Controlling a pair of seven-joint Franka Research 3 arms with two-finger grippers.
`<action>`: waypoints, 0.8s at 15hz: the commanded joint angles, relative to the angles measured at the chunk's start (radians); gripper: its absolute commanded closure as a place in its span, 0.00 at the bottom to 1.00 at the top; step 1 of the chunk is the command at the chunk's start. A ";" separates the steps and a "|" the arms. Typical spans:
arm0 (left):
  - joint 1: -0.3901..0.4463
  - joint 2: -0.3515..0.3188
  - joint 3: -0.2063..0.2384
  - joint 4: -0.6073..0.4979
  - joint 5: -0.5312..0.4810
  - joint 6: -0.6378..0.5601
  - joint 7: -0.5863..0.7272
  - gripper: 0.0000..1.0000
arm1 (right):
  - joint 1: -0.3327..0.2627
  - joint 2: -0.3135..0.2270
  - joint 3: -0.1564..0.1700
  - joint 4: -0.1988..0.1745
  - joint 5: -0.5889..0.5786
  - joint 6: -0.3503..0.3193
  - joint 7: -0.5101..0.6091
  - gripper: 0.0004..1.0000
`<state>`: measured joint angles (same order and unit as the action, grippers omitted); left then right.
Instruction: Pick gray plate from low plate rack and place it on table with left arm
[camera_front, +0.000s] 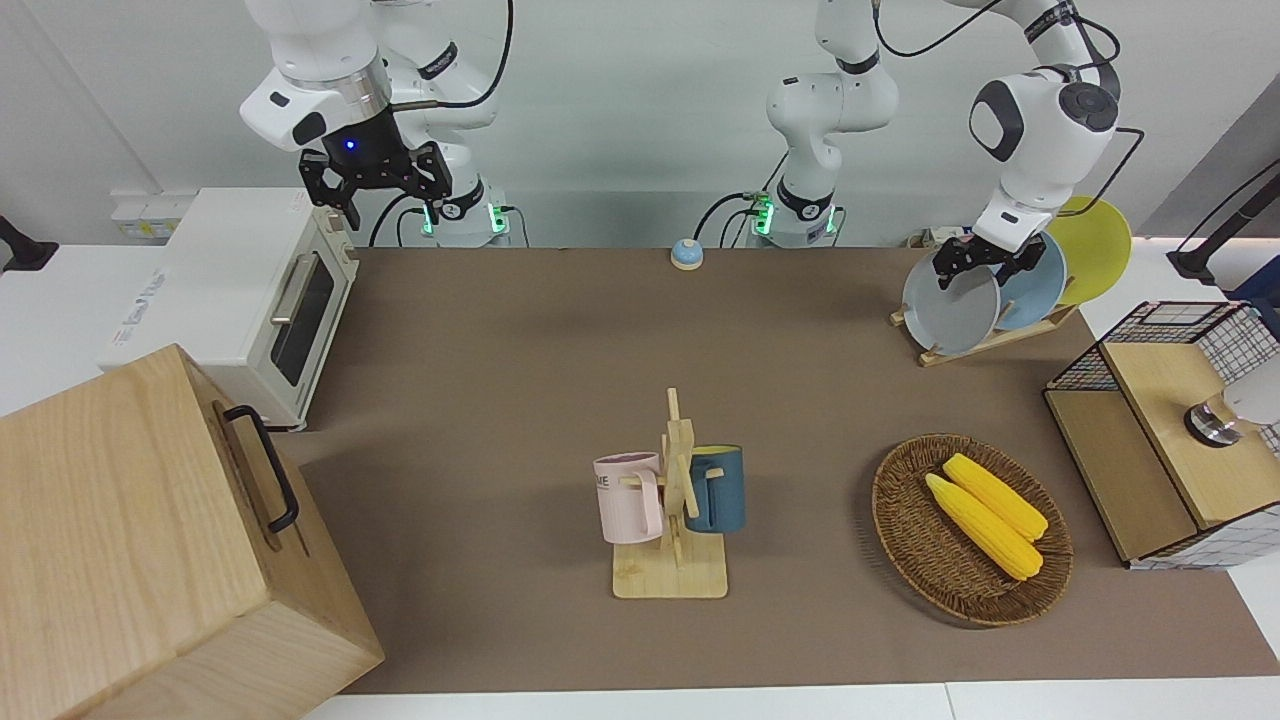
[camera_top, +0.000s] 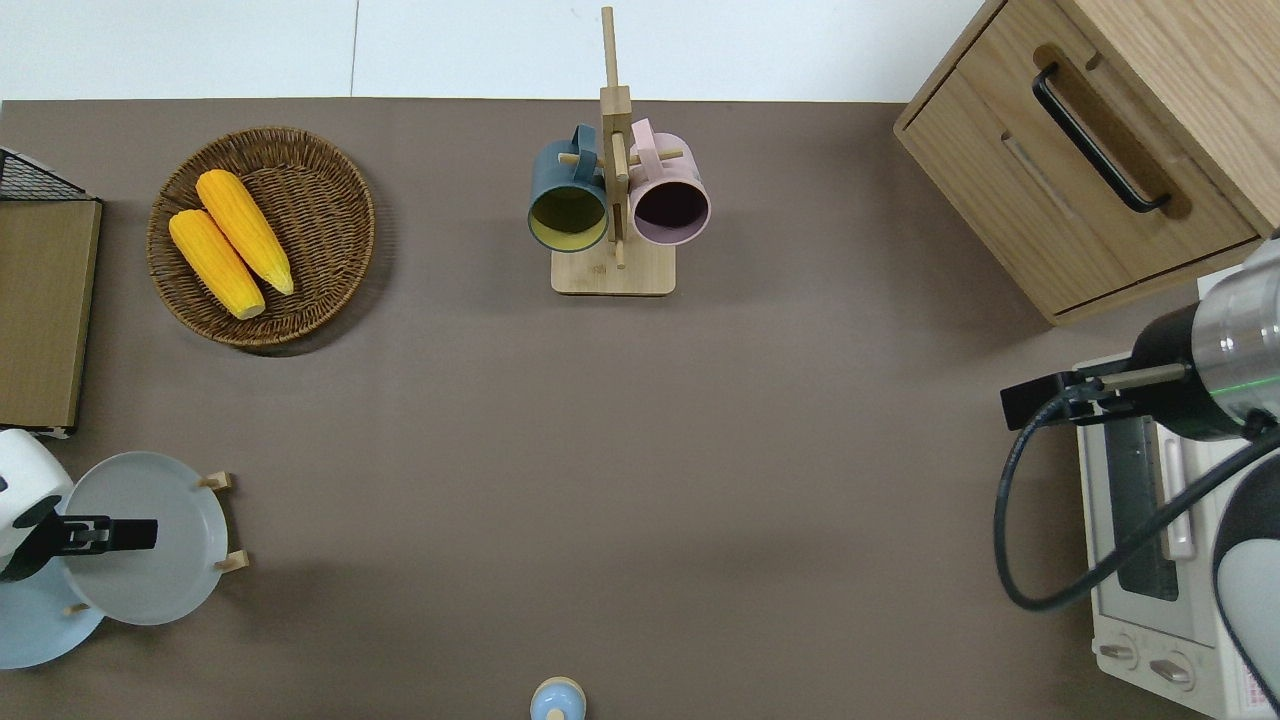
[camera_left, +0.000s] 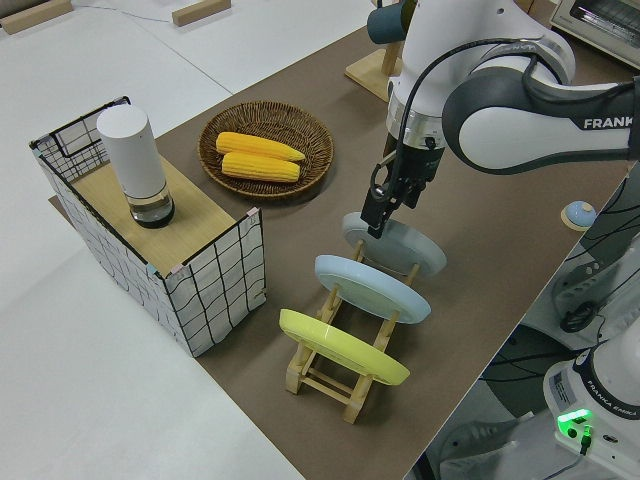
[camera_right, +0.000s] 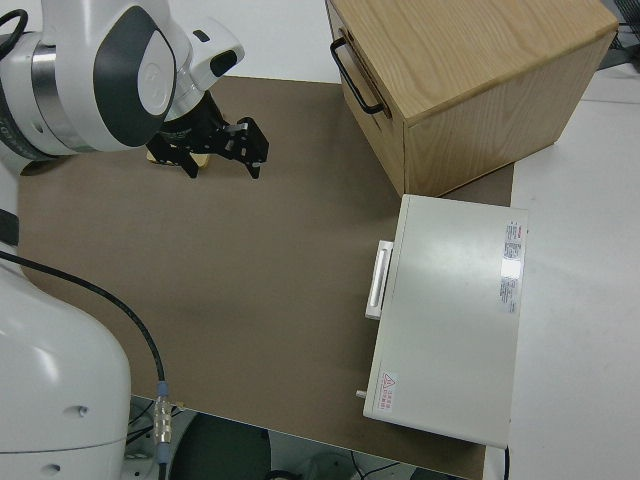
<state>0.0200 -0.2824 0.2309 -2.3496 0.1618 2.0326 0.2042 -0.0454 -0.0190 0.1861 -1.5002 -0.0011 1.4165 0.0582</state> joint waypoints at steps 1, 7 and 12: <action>0.008 -0.014 0.002 -0.037 0.021 0.035 -0.012 0.01 | -0.010 -0.002 0.006 0.006 0.010 -0.014 0.000 0.01; 0.008 -0.011 0.002 -0.037 0.021 0.032 -0.011 0.62 | -0.010 -0.002 0.006 0.006 0.010 -0.014 -0.001 0.01; 0.008 -0.009 0.002 -0.037 0.021 0.032 -0.011 1.00 | -0.010 -0.002 0.006 0.006 0.010 -0.014 0.000 0.01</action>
<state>0.0210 -0.2819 0.2330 -2.3643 0.1647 2.0441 0.2025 -0.0454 -0.0190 0.1861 -1.5002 -0.0011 1.4165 0.0582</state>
